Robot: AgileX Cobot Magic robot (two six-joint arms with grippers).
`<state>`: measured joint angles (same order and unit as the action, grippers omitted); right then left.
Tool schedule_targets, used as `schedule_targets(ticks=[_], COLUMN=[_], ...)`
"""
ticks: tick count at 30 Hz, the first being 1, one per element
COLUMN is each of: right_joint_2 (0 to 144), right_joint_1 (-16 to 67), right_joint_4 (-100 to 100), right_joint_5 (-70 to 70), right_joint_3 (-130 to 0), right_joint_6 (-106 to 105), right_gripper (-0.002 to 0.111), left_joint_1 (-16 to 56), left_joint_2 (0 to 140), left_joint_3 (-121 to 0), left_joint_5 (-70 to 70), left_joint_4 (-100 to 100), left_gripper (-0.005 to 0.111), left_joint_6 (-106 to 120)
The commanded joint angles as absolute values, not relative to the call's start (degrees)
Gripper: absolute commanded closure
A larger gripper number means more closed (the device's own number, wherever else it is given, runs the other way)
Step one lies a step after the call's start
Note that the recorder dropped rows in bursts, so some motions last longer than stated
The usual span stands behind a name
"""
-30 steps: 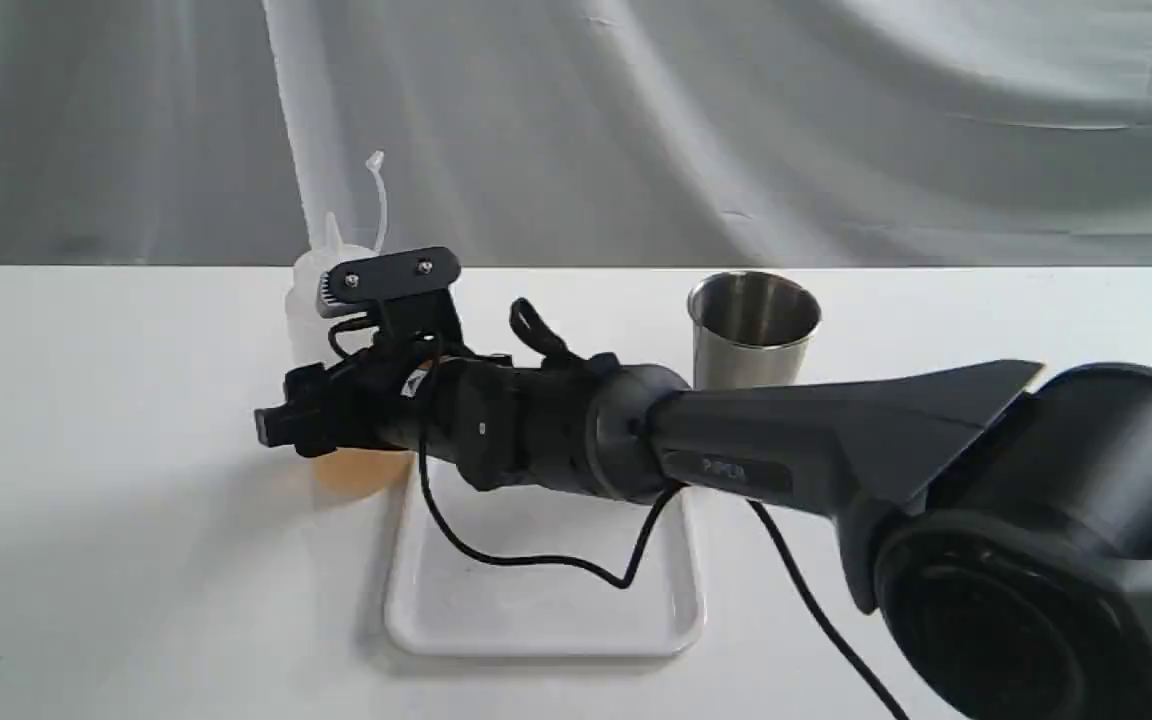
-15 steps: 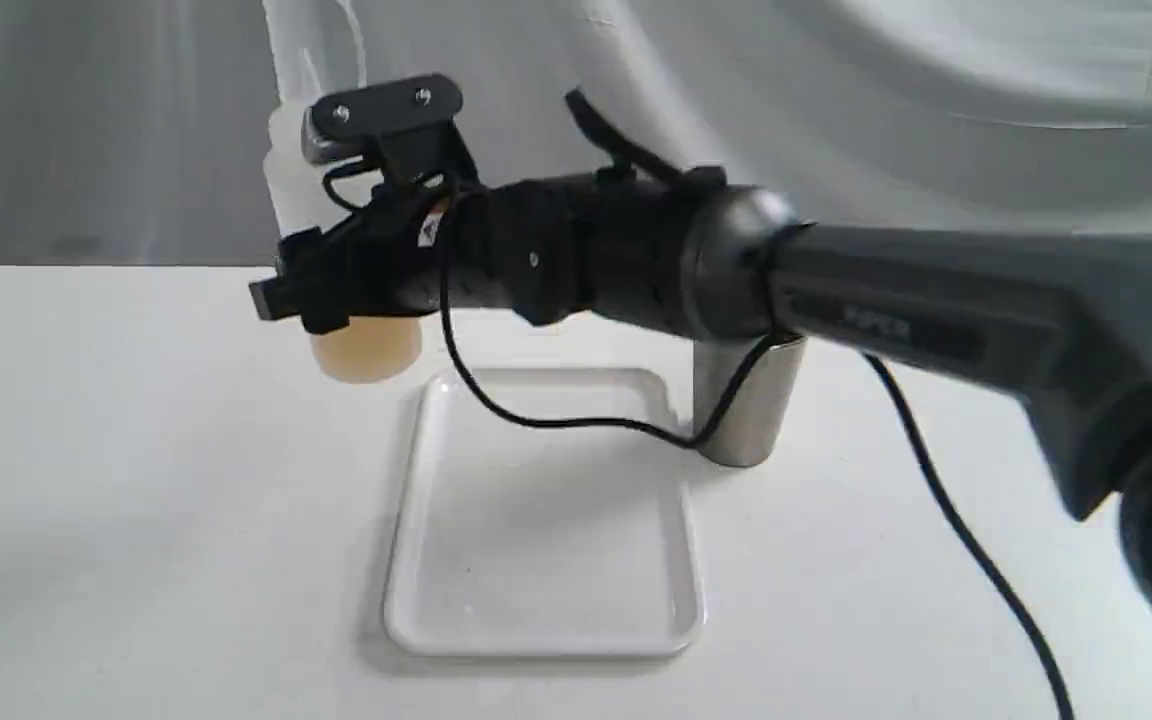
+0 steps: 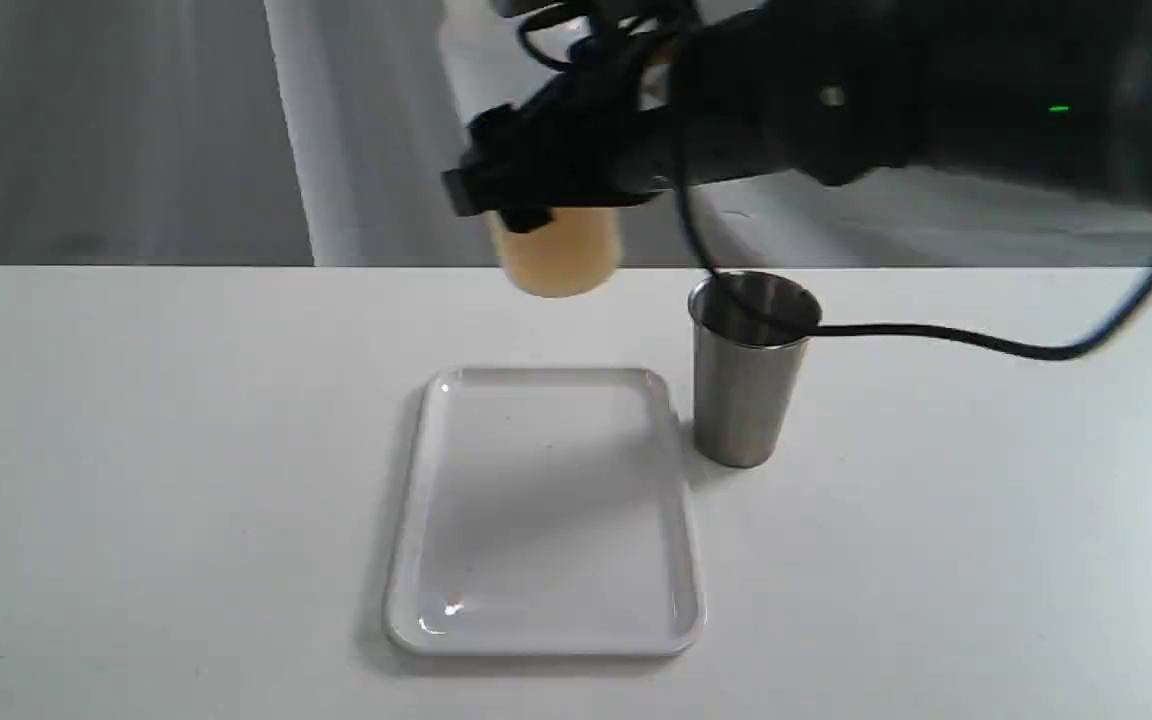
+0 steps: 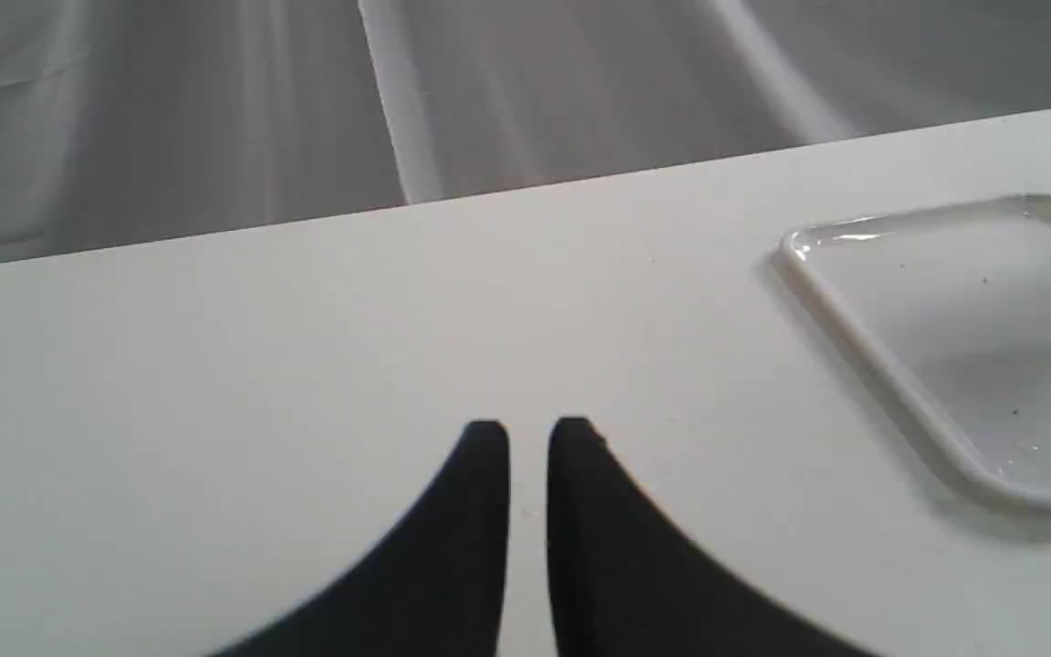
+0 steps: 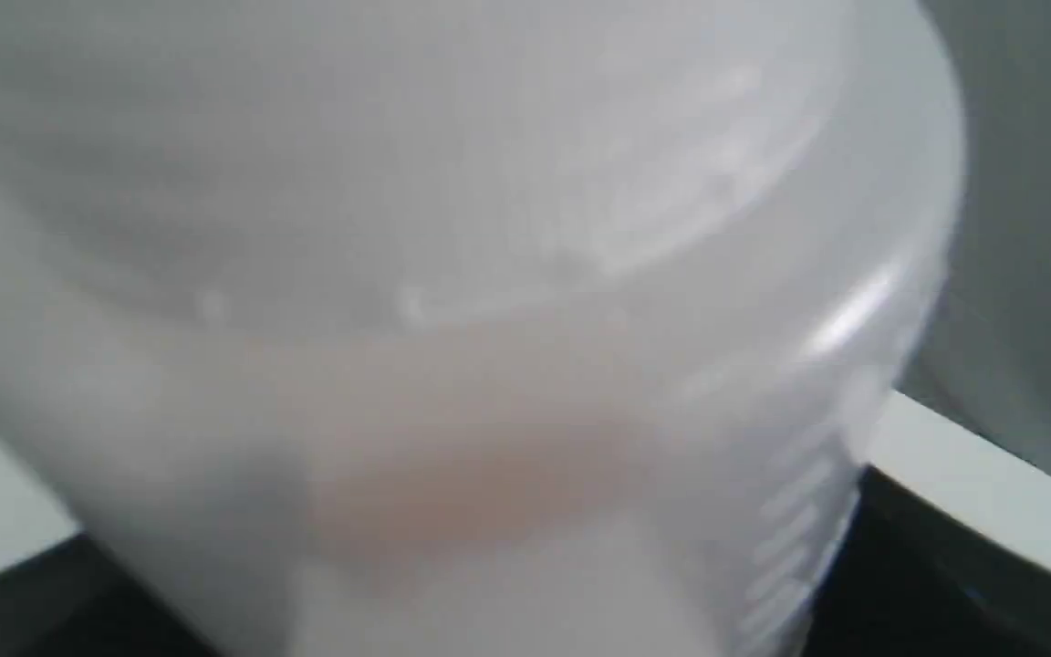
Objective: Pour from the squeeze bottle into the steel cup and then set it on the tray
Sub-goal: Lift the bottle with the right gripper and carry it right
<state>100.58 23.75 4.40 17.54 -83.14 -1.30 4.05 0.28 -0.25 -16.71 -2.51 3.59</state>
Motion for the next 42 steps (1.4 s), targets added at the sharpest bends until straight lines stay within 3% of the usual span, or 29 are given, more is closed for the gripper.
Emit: schedule_targets(ticks=[1, 13, 22, 42], right_joint_2=[92.0, 75.8, 75.8, 75.8], right_joint_1=[19.7, 5.8, 5.1, 5.1], right_joint_4=[8.2, 17.5, 26.5, 42.9], right_joint_5=[15.5, 17.4, 14.8, 19.7], right_joint_3=[-75.1, -59.4, -50.4, -50.5], right_joint_6=[-0.9, 4.2, 12.6, 12.2], right_gripper=[0.072, 0.072, 0.072, 0.072], left_joint_1=[4.2, 4.2, 4.2, 4.2], left_joint_2=[0.0, 0.0, 0.0, 0.0], left_joint_3=[0.0, 0.0, 0.0, 0.0], left_joint_5=[-16.3, -16.3, -16.3, -16.3], left_joint_4=[-2.5, -2.5, -2.5, -2.5], left_gripper=[0.098, 0.098, 0.098, 0.098], left_joint_6=[3.5, 3.5, 3.5, 3.5])
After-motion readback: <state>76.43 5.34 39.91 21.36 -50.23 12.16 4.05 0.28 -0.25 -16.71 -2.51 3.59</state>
